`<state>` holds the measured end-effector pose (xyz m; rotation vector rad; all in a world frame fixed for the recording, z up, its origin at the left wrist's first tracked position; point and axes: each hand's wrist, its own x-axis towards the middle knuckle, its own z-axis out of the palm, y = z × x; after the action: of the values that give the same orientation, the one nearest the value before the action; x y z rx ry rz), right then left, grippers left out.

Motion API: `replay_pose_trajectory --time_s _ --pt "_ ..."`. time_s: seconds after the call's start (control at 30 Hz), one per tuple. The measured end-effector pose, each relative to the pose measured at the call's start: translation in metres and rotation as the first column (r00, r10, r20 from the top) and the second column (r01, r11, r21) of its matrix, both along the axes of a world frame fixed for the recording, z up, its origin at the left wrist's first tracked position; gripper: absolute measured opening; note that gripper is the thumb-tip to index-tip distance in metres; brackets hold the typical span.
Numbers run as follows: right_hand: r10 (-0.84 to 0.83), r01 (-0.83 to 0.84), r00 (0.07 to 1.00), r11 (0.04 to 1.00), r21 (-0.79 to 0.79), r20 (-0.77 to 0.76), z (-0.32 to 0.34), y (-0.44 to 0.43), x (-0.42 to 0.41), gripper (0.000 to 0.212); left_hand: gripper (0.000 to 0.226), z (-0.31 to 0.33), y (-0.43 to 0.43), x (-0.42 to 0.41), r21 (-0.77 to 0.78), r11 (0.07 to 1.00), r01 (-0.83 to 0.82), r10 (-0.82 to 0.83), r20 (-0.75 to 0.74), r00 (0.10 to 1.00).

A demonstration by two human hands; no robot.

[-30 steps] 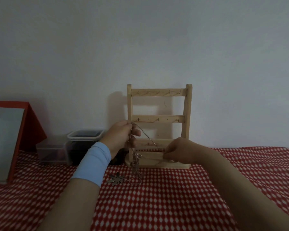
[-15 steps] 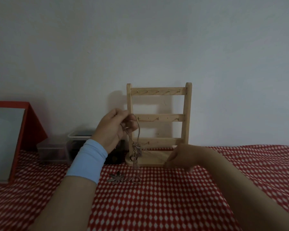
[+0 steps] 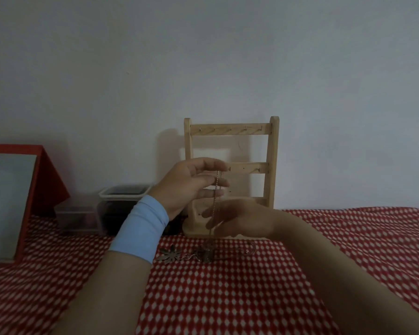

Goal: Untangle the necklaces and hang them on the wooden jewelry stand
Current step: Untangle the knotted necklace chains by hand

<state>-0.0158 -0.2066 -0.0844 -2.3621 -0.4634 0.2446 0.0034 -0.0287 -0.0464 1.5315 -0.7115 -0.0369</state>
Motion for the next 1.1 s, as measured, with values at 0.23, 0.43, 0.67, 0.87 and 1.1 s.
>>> replay_pose_trajectory --time_s 0.23,0.43,0.67,0.87,1.1 --pt "0.011 -0.004 0.999 0.99 -0.14 0.052 -0.025 -0.002 0.007 0.008 0.025 -0.005 0.008 0.007 0.222 0.97 -0.102 0.094 0.046 0.994" --pt "-0.234 0.232 0.972 0.971 -0.049 -0.031 -0.023 -0.007 0.011 0.019 0.018 -0.024 0.014 0.023 0.79 0.531 -0.306 0.21 0.227 0.951" --pt "-0.135 0.16 0.982 0.967 -0.2 0.134 -0.021 0.004 0.009 0.009 0.048 -0.028 0.006 0.013 0.992 0.124 -0.016 -0.07 0.025 0.997" --pt "0.04 -0.035 0.999 0.934 -0.355 0.007 -0.04 0.018 0.01 0.042 0.055 -0.047 -0.002 0.02 0.998 0.041 -0.046 -0.095 0.05 0.994" --pt "-0.057 0.097 0.984 0.967 -0.234 0.17 -0.044 0.01 0.011 0.018 0.032 -0.053 0.009 0.028 0.936 0.351 -0.01 0.014 0.005 1.0"
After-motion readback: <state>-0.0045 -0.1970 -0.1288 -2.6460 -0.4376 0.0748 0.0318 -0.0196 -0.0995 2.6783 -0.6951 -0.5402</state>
